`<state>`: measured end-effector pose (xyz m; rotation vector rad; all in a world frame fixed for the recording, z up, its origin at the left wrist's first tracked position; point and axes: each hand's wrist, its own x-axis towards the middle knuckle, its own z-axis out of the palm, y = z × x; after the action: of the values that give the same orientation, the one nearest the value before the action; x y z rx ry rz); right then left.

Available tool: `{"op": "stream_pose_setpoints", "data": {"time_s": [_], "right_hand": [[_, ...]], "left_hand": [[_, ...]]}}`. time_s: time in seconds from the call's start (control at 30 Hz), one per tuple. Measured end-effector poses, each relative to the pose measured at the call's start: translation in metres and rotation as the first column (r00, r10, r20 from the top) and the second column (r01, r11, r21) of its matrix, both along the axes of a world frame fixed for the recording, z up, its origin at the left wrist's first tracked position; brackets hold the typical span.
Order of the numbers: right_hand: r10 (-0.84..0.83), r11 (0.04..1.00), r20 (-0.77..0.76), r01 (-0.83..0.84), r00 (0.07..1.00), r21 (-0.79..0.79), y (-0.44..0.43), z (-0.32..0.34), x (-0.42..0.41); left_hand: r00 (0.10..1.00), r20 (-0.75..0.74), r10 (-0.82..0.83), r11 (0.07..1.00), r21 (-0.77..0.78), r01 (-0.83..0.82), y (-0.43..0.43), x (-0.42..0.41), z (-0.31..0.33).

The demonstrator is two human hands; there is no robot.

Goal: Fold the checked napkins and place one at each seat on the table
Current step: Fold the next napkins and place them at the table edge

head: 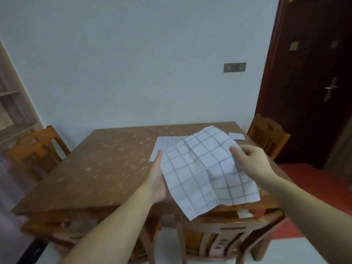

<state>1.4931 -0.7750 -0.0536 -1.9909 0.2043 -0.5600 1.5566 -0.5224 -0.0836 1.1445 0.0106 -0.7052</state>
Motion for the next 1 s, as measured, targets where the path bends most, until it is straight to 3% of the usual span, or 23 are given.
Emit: {"op": "stream_pose_setpoints", "data": {"time_s": [0.2, 0.33, 0.4, 0.47, 0.53, 0.63, 0.7, 0.77, 0.87, 0.93, 1.0], "right_hand": [[0.008, 0.991, -0.082, 0.003, 0.997, 0.137, -0.013, -0.012, -0.036], [0.139, 0.869, -0.242, -0.002, 0.96, 0.494, -0.012, -0.006, -0.039], [0.224, 0.853, -0.28, -0.048, 0.933, 0.519, -0.008, -0.005, -0.039], [0.239, 0.897, -0.222, -0.128, 0.945, 0.423, -0.001, -0.005, -0.041], [0.253, 0.953, -0.133, -0.223, 0.958, 0.206, 0.009, 0.002, -0.048], [0.38, 0.923, -0.038, -0.381, 0.924, -0.048, 0.021, 0.023, -0.058], [0.491, 0.856, -0.069, -0.495, 0.869, -0.15, 0.026, 0.037, -0.062], [0.56, 0.796, -0.084, -0.563, 0.824, -0.22, 0.03, 0.049, -0.069], [0.672, 0.719, -0.044, -0.666, 0.739, -0.198, 0.038, 0.062, -0.083], [0.7, 0.688, -0.071, -0.697, 0.711, -0.203, 0.039, 0.066, -0.09], [0.687, 0.69, -0.115, -0.694, 0.717, -0.207, 0.034, 0.065, -0.093]], "left_hand": [[0.978, 0.203, 0.04, 0.995, 0.081, -0.057, -0.009, -0.03, 0.006], [0.956, 0.29, 0.039, 0.982, 0.168, -0.091, 0.005, -0.052, 0.015], [0.939, 0.341, -0.044, 0.969, 0.245, -0.043, 0.014, -0.066, 0.018], [0.923, 0.357, -0.144, 0.943, 0.333, 0.018, 0.023, -0.079, 0.018], [0.938, 0.313, -0.147, 0.935, 0.354, 0.028, 0.034, -0.084, 0.016], [0.932, 0.362, -0.019, 0.894, 0.424, -0.147, 0.044, -0.079, 0.024], [0.832, 0.548, -0.081, 0.759, 0.576, -0.305, 0.042, -0.077, 0.04], [0.687, 0.695, -0.212, 0.703, 0.597, -0.386, 0.03, -0.076, 0.06], [0.576, 0.778, -0.25, 0.787, 0.51, -0.347, 0.005, -0.075, 0.092], [0.633, 0.751, -0.19, 0.863, 0.435, -0.257, -0.009, -0.075, 0.109], [0.7, 0.68, -0.218, 0.88, 0.448, -0.161, -0.016, -0.075, 0.121]]}}
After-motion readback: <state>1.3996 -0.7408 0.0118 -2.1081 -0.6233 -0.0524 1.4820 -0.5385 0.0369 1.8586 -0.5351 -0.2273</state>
